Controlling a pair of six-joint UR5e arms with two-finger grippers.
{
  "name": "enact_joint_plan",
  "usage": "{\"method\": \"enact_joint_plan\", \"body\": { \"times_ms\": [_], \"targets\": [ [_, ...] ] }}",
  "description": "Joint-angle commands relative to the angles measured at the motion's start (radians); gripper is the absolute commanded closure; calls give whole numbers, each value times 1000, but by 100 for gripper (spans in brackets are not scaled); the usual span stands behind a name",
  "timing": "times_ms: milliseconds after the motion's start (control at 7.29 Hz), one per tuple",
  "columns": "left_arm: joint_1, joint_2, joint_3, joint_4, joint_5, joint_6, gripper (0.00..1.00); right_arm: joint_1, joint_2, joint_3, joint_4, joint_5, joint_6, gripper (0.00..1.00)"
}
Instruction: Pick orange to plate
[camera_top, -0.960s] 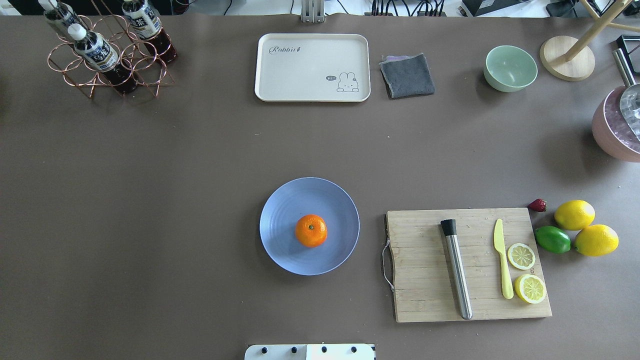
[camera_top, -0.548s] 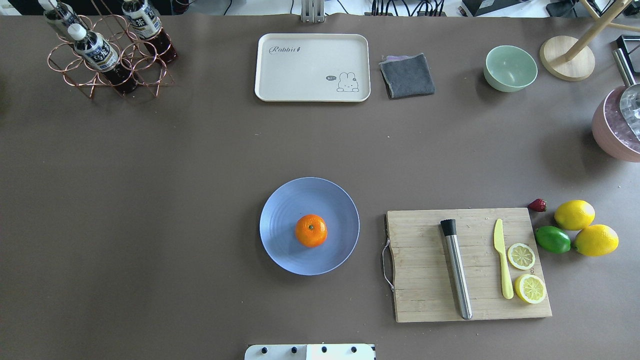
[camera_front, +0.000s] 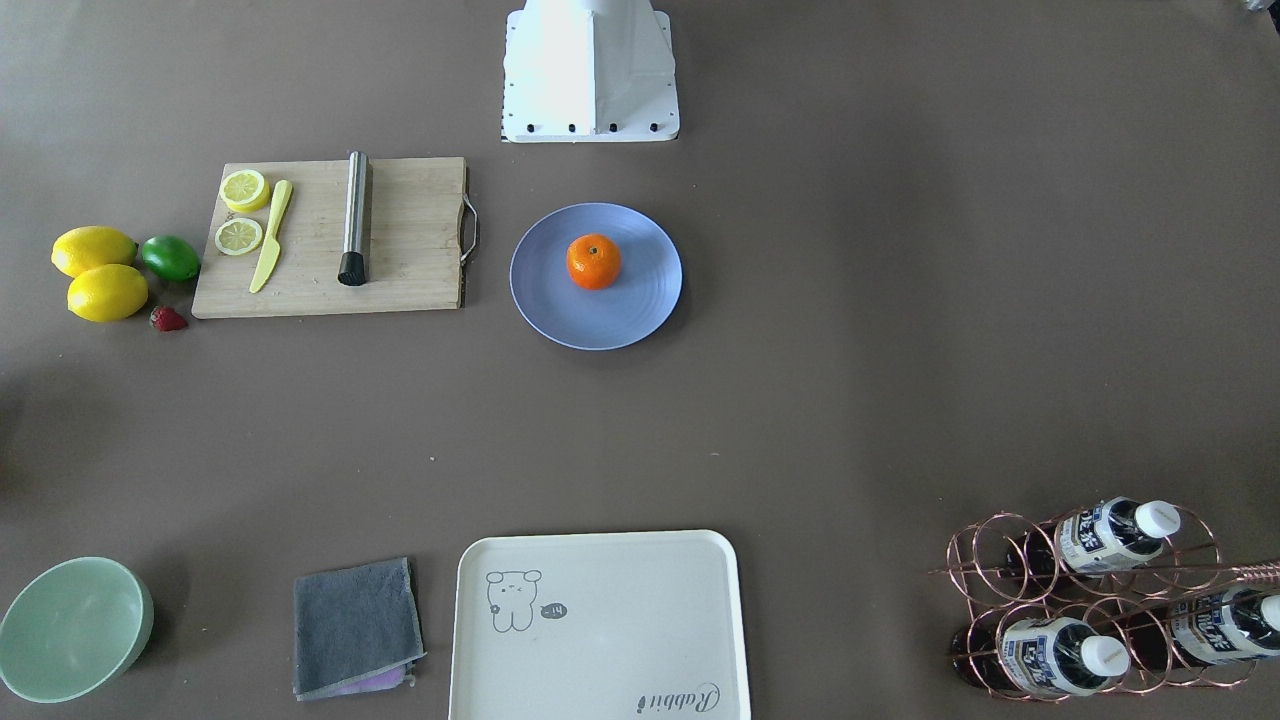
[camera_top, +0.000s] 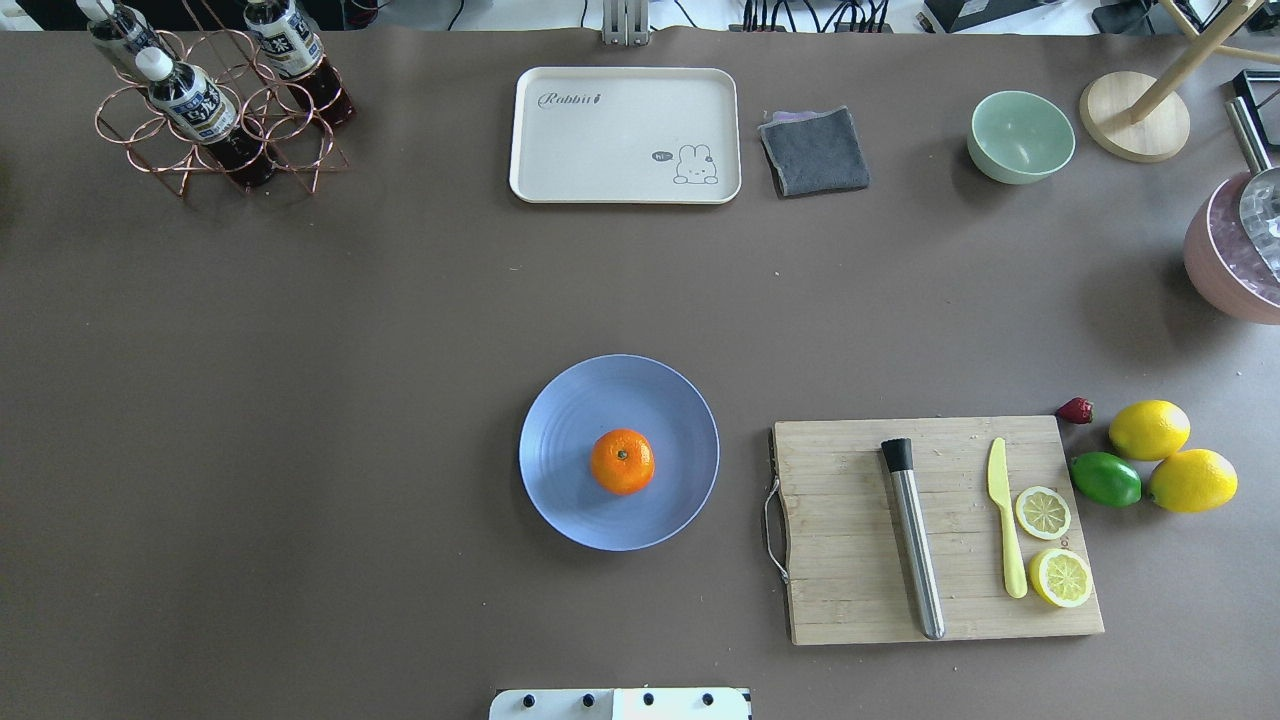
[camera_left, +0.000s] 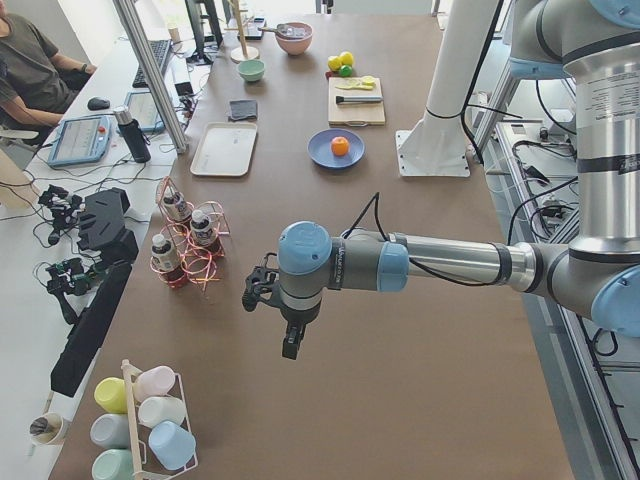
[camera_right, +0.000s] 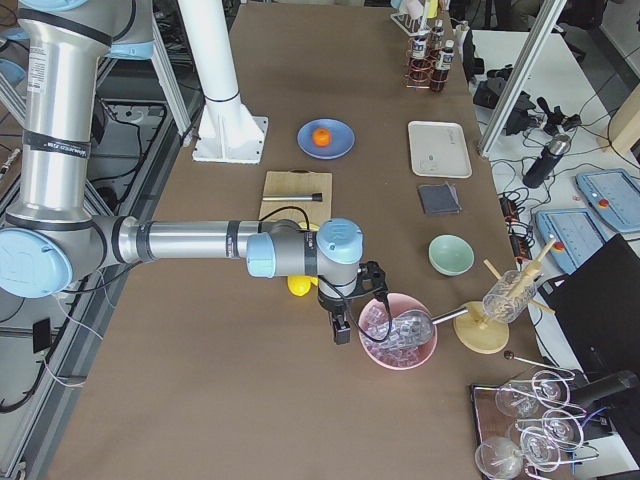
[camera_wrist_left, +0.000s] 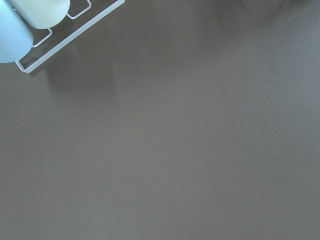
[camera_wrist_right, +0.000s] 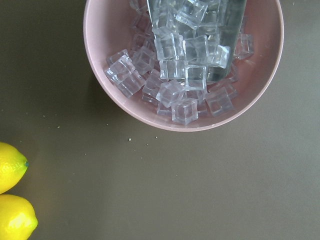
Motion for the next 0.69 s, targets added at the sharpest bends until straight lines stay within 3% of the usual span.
{"method": "enact_joint_plan", "body": {
  "times_ms": [0, 548],
  "targets": [
    [-2, 1, -10, -19, -4, -3, 3, 0, 7, -8, 0, 3, 0, 0],
    [-26, 14, -4, -37, 4, -3, 3, 0, 10, -11, 0, 11, 4, 0]
  ]
}}
